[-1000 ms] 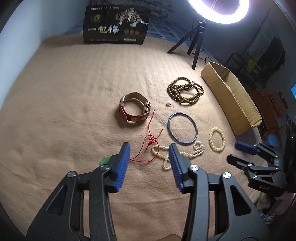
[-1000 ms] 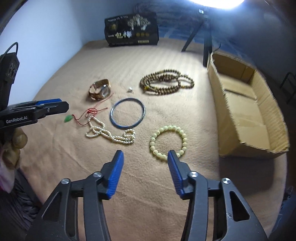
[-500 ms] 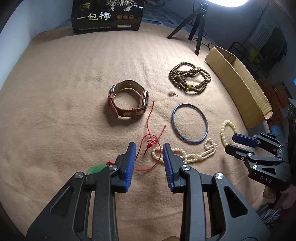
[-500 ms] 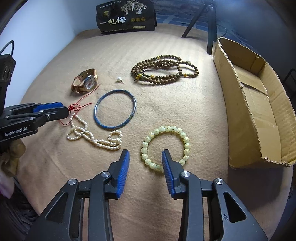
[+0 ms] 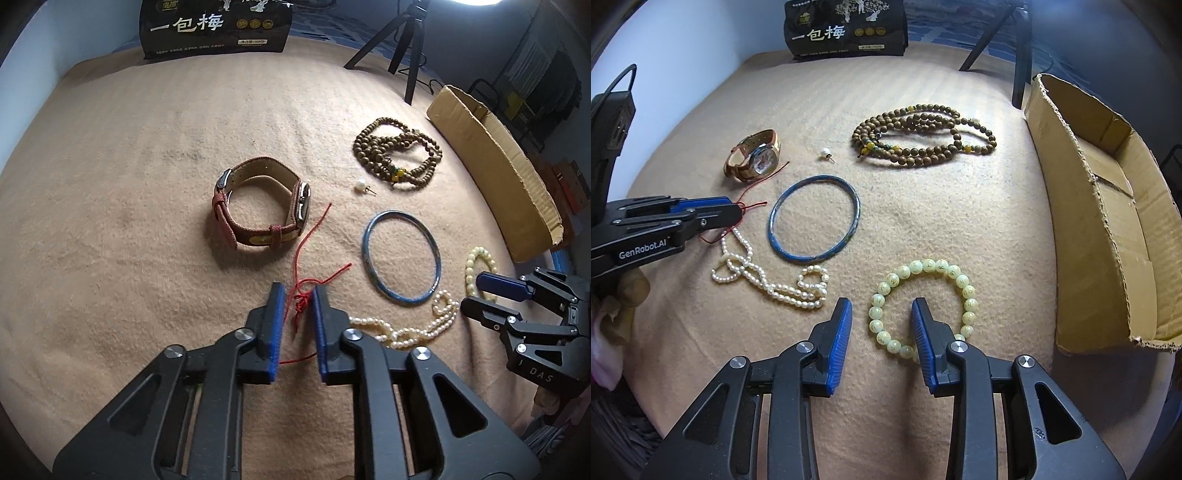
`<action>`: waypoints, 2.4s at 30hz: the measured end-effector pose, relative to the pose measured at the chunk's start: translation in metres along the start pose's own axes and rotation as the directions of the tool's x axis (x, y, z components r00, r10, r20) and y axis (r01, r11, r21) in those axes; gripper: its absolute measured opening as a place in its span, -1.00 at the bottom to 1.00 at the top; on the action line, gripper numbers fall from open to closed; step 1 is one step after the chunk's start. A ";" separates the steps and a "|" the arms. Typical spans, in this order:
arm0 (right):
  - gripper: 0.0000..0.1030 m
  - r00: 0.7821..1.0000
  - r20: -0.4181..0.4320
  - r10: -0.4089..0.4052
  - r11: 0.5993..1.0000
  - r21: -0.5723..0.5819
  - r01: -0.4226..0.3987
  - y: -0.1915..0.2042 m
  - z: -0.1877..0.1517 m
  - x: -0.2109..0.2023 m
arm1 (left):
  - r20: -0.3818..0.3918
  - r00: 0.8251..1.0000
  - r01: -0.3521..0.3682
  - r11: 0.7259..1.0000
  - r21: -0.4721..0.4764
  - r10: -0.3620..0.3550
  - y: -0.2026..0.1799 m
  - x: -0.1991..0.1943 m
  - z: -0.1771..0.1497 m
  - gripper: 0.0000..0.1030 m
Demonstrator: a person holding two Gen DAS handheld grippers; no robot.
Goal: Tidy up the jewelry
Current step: 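Grasp the red string with jade pendant with left tool while right grasps green bead bracelet, then carry both held items over the cardboard box and open both tools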
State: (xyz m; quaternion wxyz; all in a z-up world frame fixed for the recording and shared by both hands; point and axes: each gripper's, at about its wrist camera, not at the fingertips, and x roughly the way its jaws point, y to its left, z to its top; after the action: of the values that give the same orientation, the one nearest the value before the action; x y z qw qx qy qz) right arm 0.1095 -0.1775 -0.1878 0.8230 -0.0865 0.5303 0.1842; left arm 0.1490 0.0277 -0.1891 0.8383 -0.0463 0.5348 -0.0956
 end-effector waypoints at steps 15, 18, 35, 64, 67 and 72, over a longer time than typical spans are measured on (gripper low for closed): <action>-0.88 1.000 0.013 0.009 1.000 -0.015 -0.009 0.001 0.000 -0.003 | 0.059 0.998 0.032 0.995 -0.096 -0.027 0.023 -0.028 0.002 -0.95; -0.88 0.999 0.038 0.016 1.000 -0.013 -0.016 0.001 0.002 -0.013 | 0.089 0.995 0.053 0.992 -0.116 -0.042 0.026 -0.042 0.004 -0.96; -0.88 0.981 0.187 0.044 0.999 0.021 -0.049 0.000 0.012 -0.067 | 0.219 0.963 0.177 0.981 -0.074 -0.158 -0.003 -0.106 0.019 -0.96; -0.88 0.942 0.318 -0.105 0.972 0.234 0.029 -0.108 0.025 -0.123 | 0.262 0.900 0.338 0.937 0.085 -0.349 -0.149 -0.115 0.077 -0.96; -0.88 0.940 0.319 -0.124 0.962 0.273 0.035 -0.125 0.026 -0.125 | 0.251 0.888 0.373 0.922 0.100 -0.386 -0.169 -0.110 0.083 -0.96; -0.88 0.938 0.307 -0.163 0.943 0.327 0.056 -0.152 0.024 -0.123 | 0.234 0.874 0.409 0.905 0.118 -0.426 -0.198 -0.099 0.092 -0.96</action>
State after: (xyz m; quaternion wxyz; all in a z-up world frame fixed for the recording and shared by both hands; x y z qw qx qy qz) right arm 0.1445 -0.3350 -0.0740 0.9124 0.0476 0.4017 0.0628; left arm 0.1701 -0.1469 -0.0269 0.8605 -0.1450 0.3969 -0.2847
